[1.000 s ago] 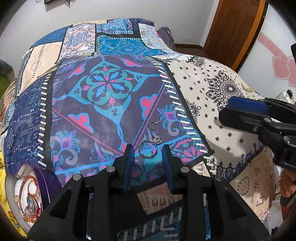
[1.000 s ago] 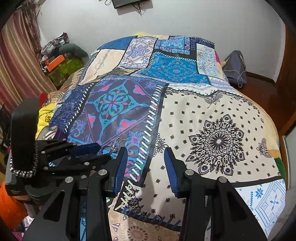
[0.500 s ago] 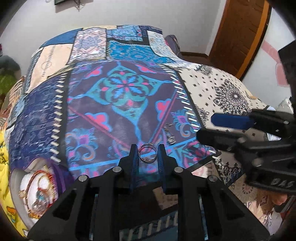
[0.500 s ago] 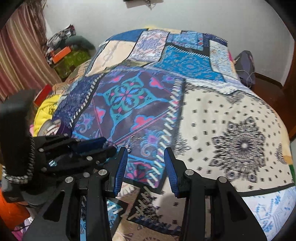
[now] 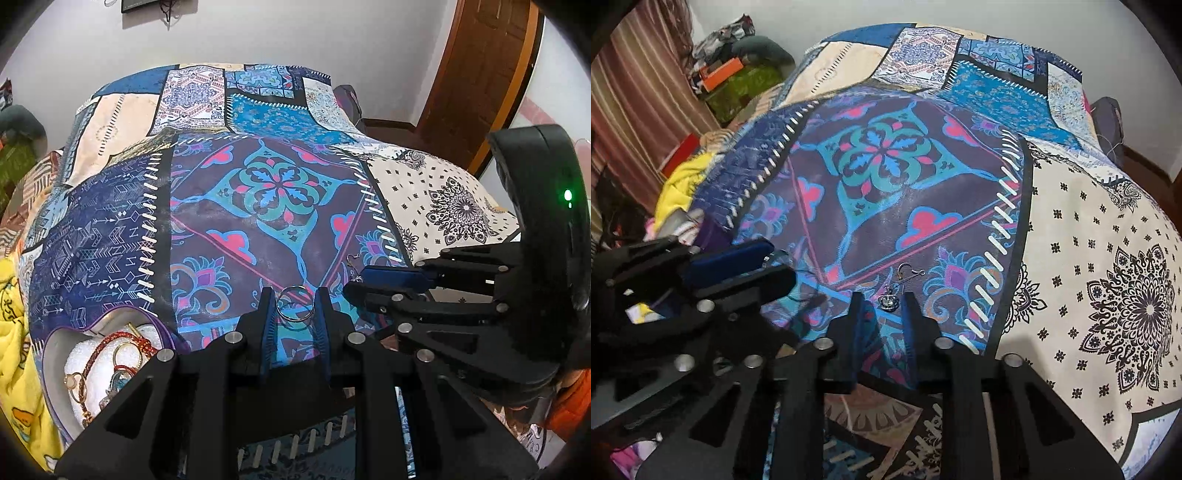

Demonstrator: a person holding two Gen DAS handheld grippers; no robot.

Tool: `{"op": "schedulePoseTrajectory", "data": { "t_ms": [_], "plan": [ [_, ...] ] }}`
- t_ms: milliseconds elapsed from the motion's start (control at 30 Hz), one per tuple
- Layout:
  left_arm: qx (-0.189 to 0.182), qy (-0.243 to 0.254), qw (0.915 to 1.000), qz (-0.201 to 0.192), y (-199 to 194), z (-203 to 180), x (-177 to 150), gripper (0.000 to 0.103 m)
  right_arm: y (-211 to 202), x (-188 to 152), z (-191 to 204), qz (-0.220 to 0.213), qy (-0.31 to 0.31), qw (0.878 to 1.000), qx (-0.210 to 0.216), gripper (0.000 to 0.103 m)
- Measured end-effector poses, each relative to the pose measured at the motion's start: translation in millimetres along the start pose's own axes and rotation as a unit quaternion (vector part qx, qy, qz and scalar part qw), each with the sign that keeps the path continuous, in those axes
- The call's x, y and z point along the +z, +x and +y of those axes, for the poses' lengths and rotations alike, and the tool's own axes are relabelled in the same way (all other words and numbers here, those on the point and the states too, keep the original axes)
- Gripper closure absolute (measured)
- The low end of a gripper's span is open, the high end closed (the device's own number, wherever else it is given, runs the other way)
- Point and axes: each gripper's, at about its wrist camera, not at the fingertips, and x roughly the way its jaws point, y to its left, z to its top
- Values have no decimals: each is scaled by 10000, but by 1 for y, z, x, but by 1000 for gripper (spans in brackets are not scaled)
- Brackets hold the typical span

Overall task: Organize jewelry
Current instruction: 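Grasp the silver ring with the left tool while the right tool grasps the earring, then carry the ring and earring with both tools into the heart tin and open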

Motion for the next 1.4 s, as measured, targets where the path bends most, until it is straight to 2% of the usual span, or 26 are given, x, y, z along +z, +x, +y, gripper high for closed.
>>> {"op": "schedulePoseTrajectory", "data": {
  "t_ms": [67, 333, 833, 1167, 1400],
  "plan": [
    [-4, -15, 10000, 5, 0, -1, -1, 83, -1, 0, 2, -17, -45, 9999, -106, 93],
    [16, -24, 9999, -134, -16, -1, 1, 83, -12, 3, 5, -120, -48, 9998, -143, 94],
    [162, -78, 9977, -657, -80, 10, 1, 83, -80, 23, 39, -947, -206, 9952, -150, 94],
    [348, -280, 9946, -935, -118, 38, -9, 83, -98, 31, 78, -1227, -450, 9914, 8, 94],
    [537, -523, 9913, -1081, -139, 69, -16, 83, -96, 38, 105, -1308, -624, 9892, 232, 94]
  ]
}}
